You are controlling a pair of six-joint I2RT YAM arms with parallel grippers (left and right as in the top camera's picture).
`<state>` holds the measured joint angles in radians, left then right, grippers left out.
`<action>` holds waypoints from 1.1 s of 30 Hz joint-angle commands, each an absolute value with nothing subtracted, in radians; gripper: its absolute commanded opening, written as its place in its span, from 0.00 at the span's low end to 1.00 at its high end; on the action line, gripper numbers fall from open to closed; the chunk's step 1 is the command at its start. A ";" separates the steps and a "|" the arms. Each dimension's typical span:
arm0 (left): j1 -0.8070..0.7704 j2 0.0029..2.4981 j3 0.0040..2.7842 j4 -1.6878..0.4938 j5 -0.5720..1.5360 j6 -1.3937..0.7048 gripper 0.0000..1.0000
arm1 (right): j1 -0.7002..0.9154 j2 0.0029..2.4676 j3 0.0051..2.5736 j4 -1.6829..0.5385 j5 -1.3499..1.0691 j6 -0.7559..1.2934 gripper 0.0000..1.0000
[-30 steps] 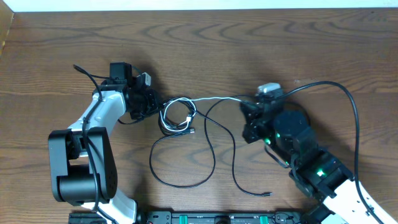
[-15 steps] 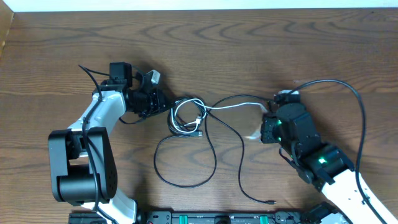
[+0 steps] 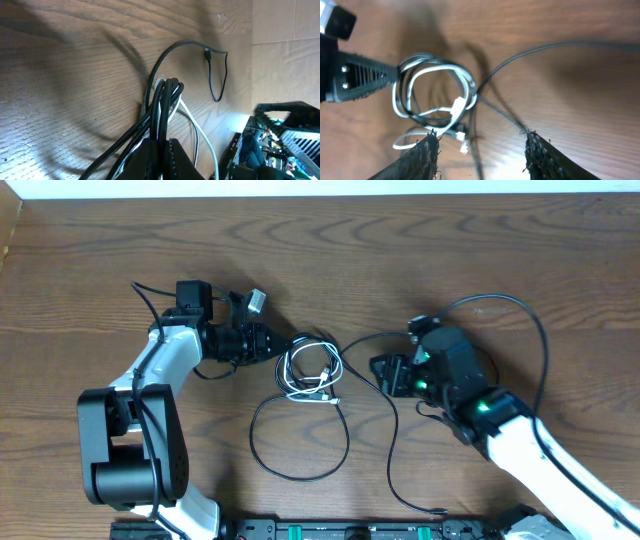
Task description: Untangle cables
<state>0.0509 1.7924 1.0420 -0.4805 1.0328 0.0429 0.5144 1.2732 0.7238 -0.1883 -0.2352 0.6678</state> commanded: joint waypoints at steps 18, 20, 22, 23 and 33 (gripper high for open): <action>0.055 1.799 1.036 -0.484 1.066 0.064 0.08 | 0.649 1.801 0.731 0.544 -0.410 1.148 0.21; 0.055 1.799 1.036 -0.484 1.066 0.064 0.08 | 0.671 1.839 0.731 0.620 -0.410 1.148 0.23; 0.055 1.799 1.036 -0.484 1.066 0.064 0.08 | 0.686 1.868 0.731 0.676 -0.405 1.148 0.23; 0.055 1.799 1.036 -0.484 1.066 0.064 0.08 | 0.692 1.878 0.731 0.690 -0.394 1.148 0.23; 0.055 1.799 1.036 -0.484 1.066 0.064 0.08 | 0.736 1.916 0.731 0.714 -0.193 1.143 0.22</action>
